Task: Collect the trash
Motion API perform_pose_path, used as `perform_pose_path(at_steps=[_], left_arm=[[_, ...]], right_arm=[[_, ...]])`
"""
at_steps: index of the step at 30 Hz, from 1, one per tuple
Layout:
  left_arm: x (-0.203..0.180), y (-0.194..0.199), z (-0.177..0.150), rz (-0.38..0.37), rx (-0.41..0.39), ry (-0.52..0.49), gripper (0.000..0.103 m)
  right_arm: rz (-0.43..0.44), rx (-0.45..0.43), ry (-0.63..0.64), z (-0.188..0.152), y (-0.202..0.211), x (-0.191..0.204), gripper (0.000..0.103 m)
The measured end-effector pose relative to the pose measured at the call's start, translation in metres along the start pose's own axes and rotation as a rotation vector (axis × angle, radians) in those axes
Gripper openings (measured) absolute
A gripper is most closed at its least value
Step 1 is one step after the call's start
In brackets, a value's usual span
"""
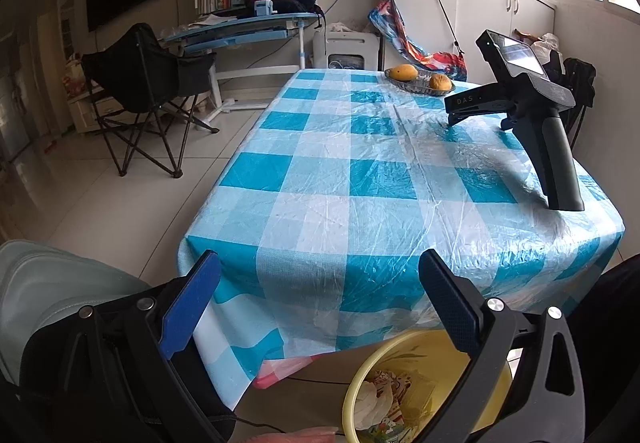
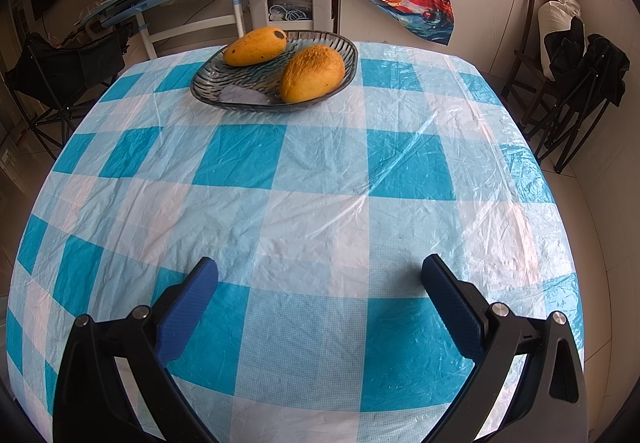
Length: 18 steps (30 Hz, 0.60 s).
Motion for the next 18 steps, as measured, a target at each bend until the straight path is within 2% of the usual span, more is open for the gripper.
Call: perform_pose_path(at_steps=[11,18], left_arm=[[0.000,-0.007,-0.006,-0.057,0.065,0.033,0.096],[-0.003,-0.018,-0.005,-0.057,0.097,0.041,0.096]], right_arm=[[0.000,0.000,0.000,0.000,-0.001,0.001,0.097],[0.000,0.000,0.000,0.000,0.000,0.000,0.097]])
Point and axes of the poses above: each gripper's, at about its wrist camera, not at the fingertips, and y roughly against the way its jaws point, x to its left, z to its top, the point moved 9 cm from there along -y, roughly the way its jaws point, and after that the axes turned 13 degrees about x, right-handed, at the moved point
